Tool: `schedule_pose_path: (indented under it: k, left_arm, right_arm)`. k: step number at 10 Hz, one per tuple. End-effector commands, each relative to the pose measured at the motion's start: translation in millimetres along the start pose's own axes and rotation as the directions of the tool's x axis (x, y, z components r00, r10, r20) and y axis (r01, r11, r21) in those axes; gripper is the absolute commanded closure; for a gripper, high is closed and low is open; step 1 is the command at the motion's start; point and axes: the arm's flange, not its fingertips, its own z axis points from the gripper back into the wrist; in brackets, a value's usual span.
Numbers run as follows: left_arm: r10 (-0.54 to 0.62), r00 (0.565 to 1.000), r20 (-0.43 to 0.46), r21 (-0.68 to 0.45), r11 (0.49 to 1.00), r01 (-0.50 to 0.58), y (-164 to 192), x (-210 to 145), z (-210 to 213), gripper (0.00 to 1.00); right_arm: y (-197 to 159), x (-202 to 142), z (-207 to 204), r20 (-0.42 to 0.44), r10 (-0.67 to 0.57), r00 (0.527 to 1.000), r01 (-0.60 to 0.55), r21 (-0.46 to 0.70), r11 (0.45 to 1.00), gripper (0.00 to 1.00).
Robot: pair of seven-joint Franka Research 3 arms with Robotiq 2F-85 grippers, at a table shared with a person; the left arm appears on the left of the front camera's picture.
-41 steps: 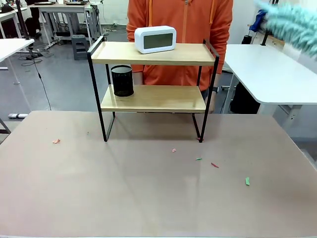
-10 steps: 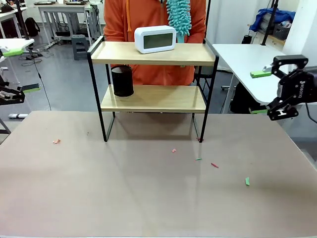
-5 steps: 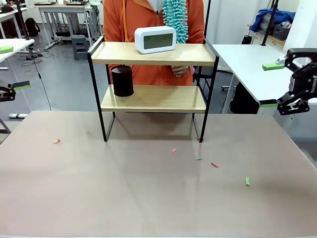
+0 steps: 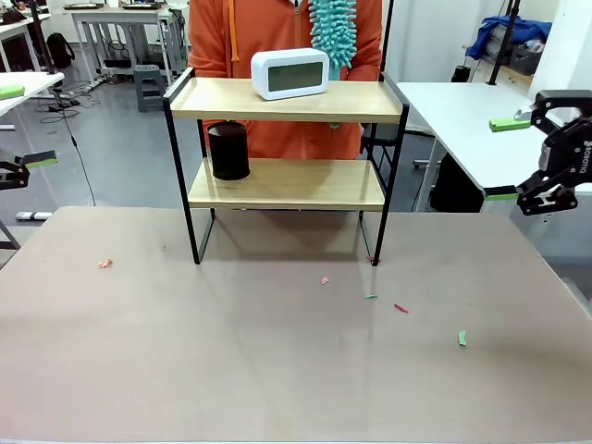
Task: Clean the shelf.
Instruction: Hand the Duster back to the human.
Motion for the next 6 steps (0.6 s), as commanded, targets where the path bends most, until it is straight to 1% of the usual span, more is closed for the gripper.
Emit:
schedule_pose_path:
  k: [1, 6]
  left_arm:
    - [-0.003, 1.0, -0.015, -0.002, 1.0, 0.003, -2.6, -2.2, 0.9, 0.0]
    - [-0.003, 1.0, -0.015, -0.002, 1.0, 0.003, -2.6, -2.2, 0.9, 0.0]
  right_arm:
    - [2.0, -1.3, -0.1, 0.001, -0.016, 1.0, 0.016, 0.002, 1.0, 0.0]
    - [2.0, -1.3, -0.1, 0.001, -0.016, 1.0, 0.016, 0.002, 1.0, 0.0]
